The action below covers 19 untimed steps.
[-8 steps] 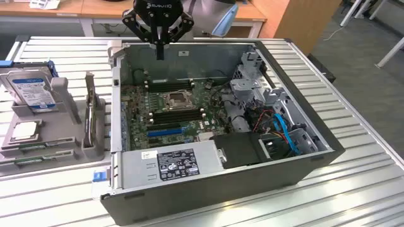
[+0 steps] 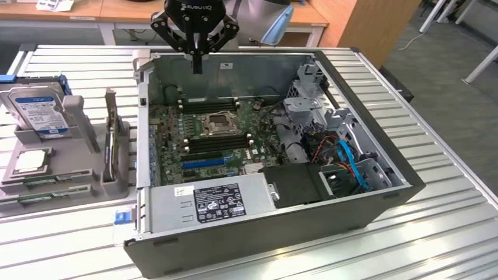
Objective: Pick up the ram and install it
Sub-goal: 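Reach for the ram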
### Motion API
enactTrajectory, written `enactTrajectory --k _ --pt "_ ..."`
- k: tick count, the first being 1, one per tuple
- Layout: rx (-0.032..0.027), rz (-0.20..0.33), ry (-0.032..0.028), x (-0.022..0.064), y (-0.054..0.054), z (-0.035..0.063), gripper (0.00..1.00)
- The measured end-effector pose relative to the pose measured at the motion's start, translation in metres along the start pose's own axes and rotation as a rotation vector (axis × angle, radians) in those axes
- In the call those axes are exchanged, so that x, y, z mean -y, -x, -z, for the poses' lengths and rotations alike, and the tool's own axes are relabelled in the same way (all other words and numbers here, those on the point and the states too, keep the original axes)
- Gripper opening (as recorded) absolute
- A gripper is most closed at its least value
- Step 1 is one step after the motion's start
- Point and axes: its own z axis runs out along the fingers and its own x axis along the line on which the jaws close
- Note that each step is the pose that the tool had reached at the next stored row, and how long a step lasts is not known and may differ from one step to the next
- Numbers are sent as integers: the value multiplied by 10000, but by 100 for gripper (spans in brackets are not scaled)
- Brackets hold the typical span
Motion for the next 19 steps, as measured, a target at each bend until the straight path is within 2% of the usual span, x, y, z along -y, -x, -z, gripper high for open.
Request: enactTrajectory --k 6,19 --pt "-1 0 0 2 -22 1 10" --pt "-1 0 0 16 -207 2 10"
